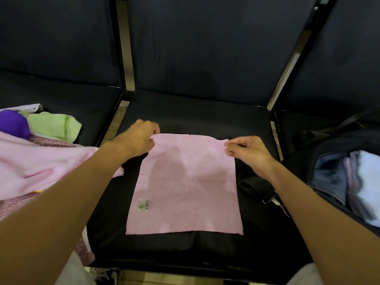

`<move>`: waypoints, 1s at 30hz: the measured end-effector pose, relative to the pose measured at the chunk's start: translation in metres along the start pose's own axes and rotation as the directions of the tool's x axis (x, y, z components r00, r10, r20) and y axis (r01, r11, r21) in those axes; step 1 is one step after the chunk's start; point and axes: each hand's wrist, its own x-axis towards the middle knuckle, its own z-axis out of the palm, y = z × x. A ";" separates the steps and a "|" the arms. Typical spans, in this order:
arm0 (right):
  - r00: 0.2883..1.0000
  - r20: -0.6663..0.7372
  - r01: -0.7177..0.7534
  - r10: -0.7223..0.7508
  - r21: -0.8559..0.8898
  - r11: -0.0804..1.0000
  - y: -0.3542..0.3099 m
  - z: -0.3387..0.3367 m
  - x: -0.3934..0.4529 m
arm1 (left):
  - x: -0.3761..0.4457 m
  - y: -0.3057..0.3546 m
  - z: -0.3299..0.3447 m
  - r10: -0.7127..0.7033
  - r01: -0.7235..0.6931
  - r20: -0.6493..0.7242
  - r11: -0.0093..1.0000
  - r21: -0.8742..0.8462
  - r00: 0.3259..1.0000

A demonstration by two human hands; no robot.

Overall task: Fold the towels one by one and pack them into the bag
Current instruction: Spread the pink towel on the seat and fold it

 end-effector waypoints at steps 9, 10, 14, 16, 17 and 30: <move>0.992 -0.084 0.091 -0.091 -0.007 0.996 0.000 -0.002 0.003 | -0.007 0.001 -0.016 -0.102 0.059 -0.159 0.966 -0.253 0.982; 0.989 -0.105 0.102 -0.101 0.001 0.995 0.000 -0.002 0.003 | -0.007 0.000 -0.017 -0.115 0.060 -0.188 0.959 -0.277 0.975; 0.974 -0.157 0.161 -0.164 -0.029 0.986 -0.001 -0.005 0.003 | -0.007 -0.002 -0.022 -0.109 0.040 -0.258 0.965 -0.260 0.960; 0.974 -0.130 0.178 -0.184 -0.059 0.982 0.000 -0.007 0.000 | -0.011 -0.003 -0.023 -0.085 0.023 -0.251 0.971 -0.240 0.964; 0.976 -0.107 0.184 -0.192 -0.082 0.980 0.000 -0.009 -0.002 | -0.014 -0.004 -0.024 -0.063 0.010 -0.238 0.976 -0.218 0.969; 0.928 0.258 0.358 -0.268 -0.416 0.836 0.016 -0.024 -0.048 | -0.069 -0.030 -0.025 0.264 -0.261 -0.054 0.964 0.058 0.963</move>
